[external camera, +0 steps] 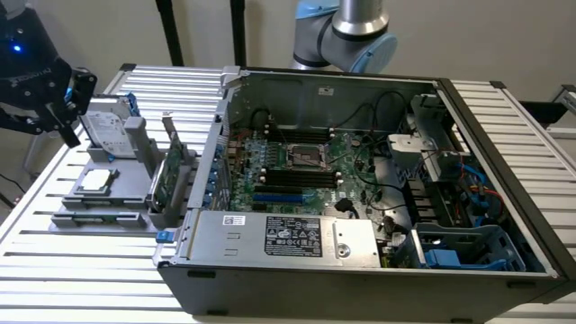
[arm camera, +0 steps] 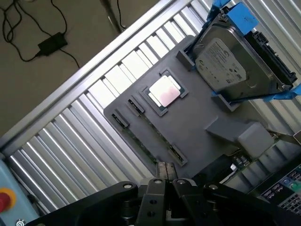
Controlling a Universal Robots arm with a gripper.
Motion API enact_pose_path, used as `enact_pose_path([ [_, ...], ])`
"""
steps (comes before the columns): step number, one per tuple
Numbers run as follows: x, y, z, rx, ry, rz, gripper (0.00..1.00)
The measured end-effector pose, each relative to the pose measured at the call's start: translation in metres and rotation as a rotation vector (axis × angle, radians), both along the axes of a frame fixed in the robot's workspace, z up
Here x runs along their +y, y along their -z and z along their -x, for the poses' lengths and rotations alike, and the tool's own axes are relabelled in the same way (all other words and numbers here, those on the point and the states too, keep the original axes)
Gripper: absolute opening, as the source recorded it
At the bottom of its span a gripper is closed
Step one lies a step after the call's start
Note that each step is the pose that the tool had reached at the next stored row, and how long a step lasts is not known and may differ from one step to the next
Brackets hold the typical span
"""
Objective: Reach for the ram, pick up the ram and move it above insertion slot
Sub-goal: 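Pick up the ram and move it above insertion slot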
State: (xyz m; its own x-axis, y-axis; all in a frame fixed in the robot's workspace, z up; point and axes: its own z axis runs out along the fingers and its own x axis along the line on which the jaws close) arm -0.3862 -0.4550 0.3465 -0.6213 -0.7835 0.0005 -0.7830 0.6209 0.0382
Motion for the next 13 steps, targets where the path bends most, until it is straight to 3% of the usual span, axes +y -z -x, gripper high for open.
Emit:
enact_pose_path([
  [13,0.0,0.0036,0.0,0.0,-0.235,0.0,0.11],
])
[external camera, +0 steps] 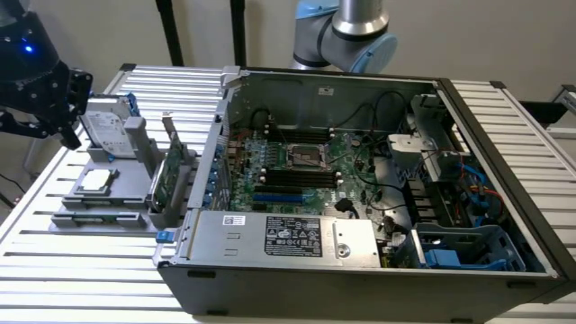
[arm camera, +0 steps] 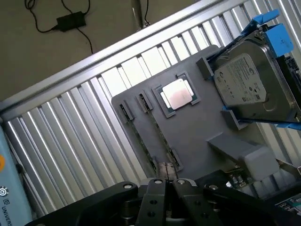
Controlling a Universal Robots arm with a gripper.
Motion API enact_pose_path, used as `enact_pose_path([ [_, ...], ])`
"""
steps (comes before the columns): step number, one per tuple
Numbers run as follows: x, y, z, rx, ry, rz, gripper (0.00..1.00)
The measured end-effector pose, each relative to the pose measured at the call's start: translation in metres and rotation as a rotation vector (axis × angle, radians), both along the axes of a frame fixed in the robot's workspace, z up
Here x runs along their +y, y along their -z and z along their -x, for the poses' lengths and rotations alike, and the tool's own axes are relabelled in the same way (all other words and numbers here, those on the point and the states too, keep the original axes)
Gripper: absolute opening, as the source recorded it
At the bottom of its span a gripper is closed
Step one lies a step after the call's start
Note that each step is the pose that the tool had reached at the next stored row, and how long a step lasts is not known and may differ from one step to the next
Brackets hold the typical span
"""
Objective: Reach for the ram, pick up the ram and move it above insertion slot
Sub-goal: 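Pick up the ram and move it above insertion slot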
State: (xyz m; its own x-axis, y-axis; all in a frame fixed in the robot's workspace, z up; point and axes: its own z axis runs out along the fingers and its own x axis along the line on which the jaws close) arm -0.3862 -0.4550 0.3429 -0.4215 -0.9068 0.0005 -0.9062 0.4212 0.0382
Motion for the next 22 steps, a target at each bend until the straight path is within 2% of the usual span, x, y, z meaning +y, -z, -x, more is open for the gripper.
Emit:
enact_pose_path([
  [22,0.0,0.0054,0.0,0.0,-0.4,0.0,0.11],
])
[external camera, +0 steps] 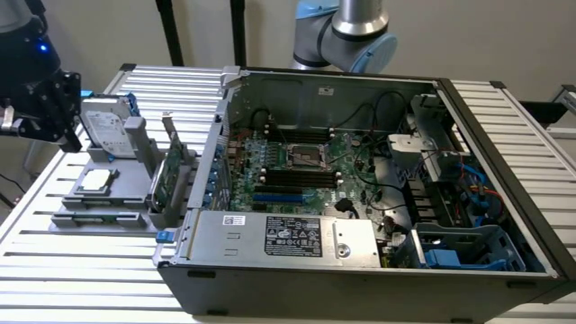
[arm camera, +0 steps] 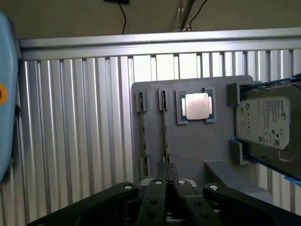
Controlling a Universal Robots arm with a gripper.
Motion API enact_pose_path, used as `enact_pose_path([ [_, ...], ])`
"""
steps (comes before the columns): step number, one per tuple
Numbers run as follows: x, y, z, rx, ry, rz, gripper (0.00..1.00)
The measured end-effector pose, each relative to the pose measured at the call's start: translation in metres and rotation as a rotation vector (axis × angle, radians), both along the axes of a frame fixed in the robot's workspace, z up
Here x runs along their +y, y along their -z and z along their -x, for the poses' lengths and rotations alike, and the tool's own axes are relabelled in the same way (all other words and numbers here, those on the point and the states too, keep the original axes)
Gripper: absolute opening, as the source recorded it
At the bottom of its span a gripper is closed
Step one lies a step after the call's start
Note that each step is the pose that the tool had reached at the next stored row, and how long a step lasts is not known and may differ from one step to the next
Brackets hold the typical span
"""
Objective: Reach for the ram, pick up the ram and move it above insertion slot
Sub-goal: 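Pick up the ram and move it above insertion slot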
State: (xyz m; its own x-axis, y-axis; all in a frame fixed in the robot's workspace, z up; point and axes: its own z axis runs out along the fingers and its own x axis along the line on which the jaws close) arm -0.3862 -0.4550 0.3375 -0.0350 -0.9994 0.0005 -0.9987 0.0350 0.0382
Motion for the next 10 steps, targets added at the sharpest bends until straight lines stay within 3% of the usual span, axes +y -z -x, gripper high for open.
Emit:
enact_pose_path([
  [10,0.0,0.0015,0.0,0.0,-0.183,0.0,0.11],
])
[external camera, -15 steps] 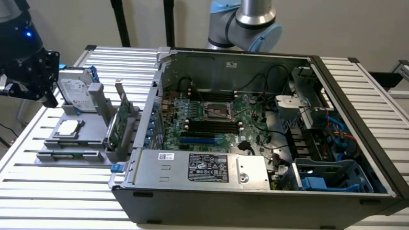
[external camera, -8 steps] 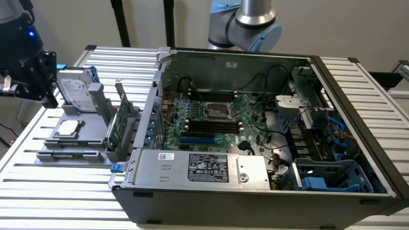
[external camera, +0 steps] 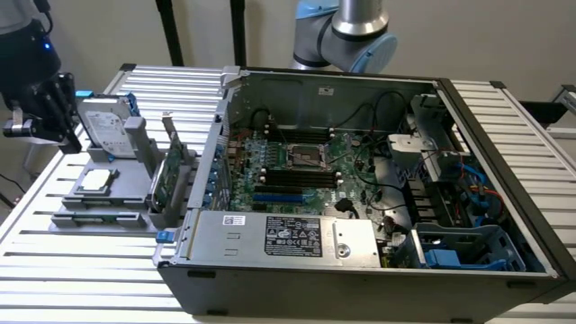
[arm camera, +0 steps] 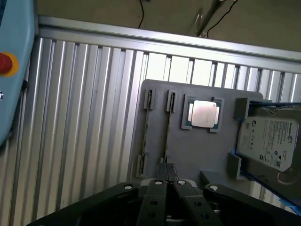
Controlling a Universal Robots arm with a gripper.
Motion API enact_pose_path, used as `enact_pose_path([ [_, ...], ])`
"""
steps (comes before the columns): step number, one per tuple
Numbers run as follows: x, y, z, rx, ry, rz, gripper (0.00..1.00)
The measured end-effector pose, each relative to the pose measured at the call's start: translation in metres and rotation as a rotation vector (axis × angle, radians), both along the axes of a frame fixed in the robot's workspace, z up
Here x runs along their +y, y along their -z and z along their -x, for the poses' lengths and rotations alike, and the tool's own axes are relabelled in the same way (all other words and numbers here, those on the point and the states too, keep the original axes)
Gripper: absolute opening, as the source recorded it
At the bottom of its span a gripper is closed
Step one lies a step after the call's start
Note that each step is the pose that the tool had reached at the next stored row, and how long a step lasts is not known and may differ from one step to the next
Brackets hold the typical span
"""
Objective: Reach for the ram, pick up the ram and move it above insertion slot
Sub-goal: 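Pick up the ram and move it above insertion slot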
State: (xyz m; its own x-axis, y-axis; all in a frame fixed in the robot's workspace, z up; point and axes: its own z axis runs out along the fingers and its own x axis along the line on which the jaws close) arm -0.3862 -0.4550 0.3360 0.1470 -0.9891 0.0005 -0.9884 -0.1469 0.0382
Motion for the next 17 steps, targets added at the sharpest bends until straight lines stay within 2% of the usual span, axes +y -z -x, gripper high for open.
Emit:
enact_pose_path([
  [3,0.0,0.0002,0.0012,-0.0002,-0.042,-0.0002,0.11],
  [7,0.0,0.0001,0.0014,-0.0001,-0.044,-0.0001,0.12],
  [9,0.0,0.0,0.0015,0.0,-0.044,0.0,0.24],
  [10,-0.0001,0.0,0.0015,0.0,-0.044,0.0,0.24],
  [11,-0.0001,0.0001,0.0015,0.0,-0.044,0.0,0.3],
  [12,-0.0002,0.0003,0.0015,0.0,-0.044,0.0,0.3],
  [13,-0.0004,0.0008,0.0015,-0.0001,-0.044,0.0,0.37],
  [17,-0.0033,0.0076,0.0034,-0.0012,-0.043,0.0001,0.37],
])
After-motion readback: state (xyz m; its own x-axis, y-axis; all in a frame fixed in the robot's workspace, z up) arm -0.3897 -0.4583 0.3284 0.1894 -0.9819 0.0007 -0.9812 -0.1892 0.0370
